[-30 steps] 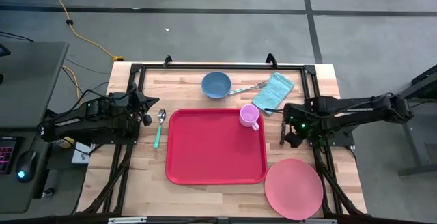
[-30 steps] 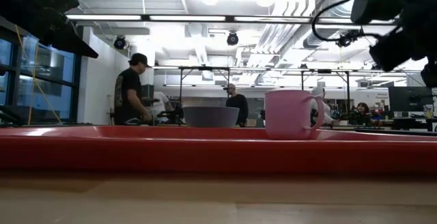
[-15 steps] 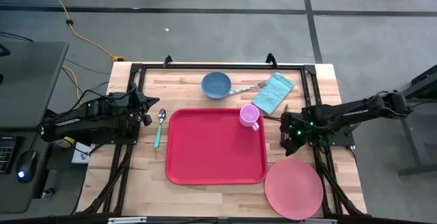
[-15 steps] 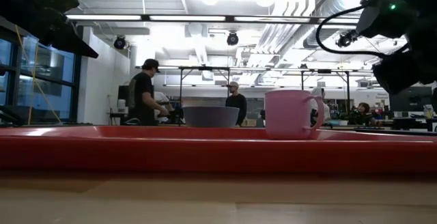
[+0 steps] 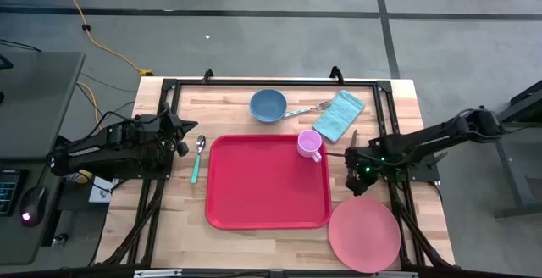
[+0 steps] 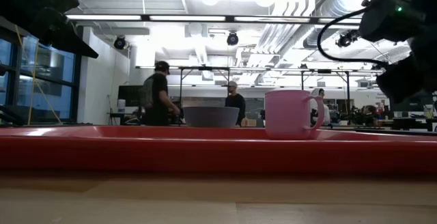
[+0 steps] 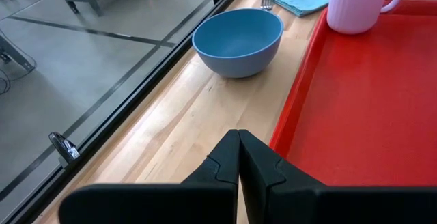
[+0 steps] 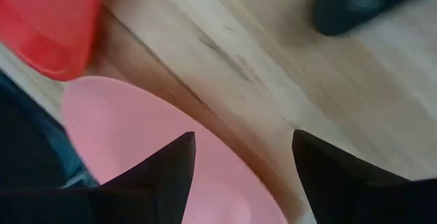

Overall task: Set up tray
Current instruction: Put the pink plate on the red serving tray below the purple coffee mug

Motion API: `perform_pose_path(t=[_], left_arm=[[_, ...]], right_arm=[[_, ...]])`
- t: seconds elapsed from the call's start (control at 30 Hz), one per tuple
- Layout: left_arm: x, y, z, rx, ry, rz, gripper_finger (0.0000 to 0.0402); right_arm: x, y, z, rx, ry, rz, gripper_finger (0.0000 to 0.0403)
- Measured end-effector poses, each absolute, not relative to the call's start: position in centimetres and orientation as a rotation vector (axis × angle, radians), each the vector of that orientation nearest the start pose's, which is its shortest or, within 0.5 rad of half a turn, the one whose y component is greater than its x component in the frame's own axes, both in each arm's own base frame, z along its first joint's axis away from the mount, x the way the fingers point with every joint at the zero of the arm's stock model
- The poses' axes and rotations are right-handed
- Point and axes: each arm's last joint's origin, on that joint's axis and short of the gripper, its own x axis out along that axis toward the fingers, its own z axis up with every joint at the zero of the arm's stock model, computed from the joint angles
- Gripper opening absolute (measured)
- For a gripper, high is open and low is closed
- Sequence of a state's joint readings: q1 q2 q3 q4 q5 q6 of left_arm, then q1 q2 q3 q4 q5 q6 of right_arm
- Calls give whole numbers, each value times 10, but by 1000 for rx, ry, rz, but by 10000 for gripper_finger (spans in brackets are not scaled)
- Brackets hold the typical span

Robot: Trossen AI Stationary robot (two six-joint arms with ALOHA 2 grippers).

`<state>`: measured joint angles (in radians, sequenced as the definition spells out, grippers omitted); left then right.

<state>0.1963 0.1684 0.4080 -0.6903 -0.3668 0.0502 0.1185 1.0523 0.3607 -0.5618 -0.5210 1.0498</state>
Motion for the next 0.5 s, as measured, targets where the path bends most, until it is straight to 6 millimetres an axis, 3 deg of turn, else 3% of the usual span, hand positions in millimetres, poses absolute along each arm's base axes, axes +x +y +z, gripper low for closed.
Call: perform_pose_path(t=[0.2,0.5], left_arm=[[65,24,223,87,469,541,40],[66,23,223,84,468,530,40]], right_arm=[[157,35,125,1136,1434,-104,224],[159,38,125,1182,1470,5,224]])
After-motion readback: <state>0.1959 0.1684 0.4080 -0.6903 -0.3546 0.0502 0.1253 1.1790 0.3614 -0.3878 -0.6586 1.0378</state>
